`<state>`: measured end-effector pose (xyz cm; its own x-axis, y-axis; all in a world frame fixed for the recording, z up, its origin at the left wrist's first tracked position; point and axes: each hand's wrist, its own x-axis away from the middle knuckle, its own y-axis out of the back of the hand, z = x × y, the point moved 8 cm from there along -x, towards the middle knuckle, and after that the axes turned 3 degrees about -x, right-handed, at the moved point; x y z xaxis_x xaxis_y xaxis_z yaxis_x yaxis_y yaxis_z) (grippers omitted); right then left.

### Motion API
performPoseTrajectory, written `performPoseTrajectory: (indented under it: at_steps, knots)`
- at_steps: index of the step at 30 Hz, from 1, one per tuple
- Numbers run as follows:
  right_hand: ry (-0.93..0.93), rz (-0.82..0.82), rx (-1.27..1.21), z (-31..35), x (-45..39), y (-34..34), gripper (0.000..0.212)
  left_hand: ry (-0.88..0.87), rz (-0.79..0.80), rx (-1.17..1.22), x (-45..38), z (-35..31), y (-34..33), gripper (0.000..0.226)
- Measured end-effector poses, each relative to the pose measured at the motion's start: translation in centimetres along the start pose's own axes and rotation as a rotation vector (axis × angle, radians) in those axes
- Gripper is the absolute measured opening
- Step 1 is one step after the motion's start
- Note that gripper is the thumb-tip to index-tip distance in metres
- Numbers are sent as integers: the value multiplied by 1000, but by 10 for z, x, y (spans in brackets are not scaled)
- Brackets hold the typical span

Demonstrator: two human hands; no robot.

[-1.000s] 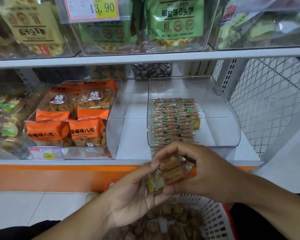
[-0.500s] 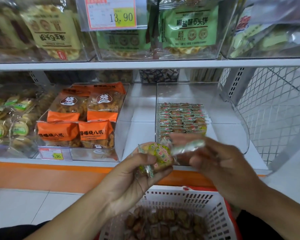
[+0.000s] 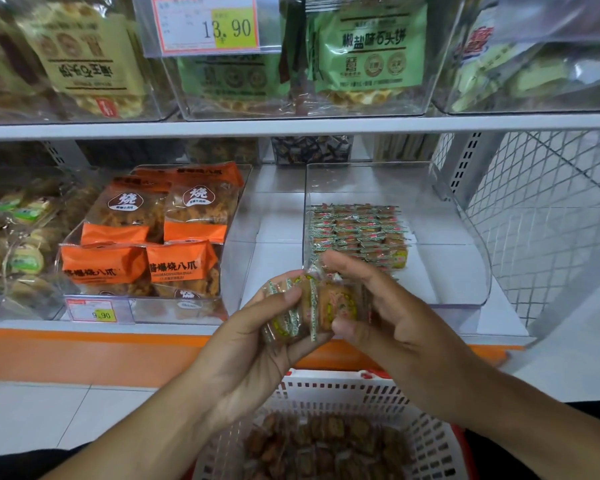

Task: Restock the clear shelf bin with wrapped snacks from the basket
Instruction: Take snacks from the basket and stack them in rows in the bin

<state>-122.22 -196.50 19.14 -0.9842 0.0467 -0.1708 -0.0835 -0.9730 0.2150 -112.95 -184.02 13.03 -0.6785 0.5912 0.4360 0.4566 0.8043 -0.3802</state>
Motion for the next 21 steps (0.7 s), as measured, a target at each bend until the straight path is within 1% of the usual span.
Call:
performPoseTrajectory:
  at_steps: [1,2,4,6,8,10,14,16,17,19,21]
  knots:
    - [0,-15,29,2,-1,1,59,-7,10,37,-1,1,1,58]
    - [5,-36,57,3,-2,2,60,-8,99,110,0,-1,-7,60]
    - [-11,-64,36,2,-4,6,64,0,250,229,5,-7,-18,59]
    - [-42,-115,-26,-1,-7,12,66,3,339,286,8,-7,-26,55]
    - [-68,-203,-33,-5,-9,22,64,-8,356,261,7,-7,-28,50]
    - [-96,-263,-92,-8,-10,29,59,-29,350,249,7,-11,-29,47]
    - [-94,-278,-294,-9,-10,34,50,-33,309,255,6,-14,-25,49]
    - [-50,-235,-302,0,-11,37,46,-28,301,254,5,-14,-26,41]
    - [-24,-181,-265,7,-13,36,45,-20,286,244,5,-13,-25,35]
    - [3,-51,-88,15,-13,34,49,7,268,199,6,-10,-26,35]
    - [-28,50,77,13,-13,31,55,31,258,93,8,-5,-27,38]
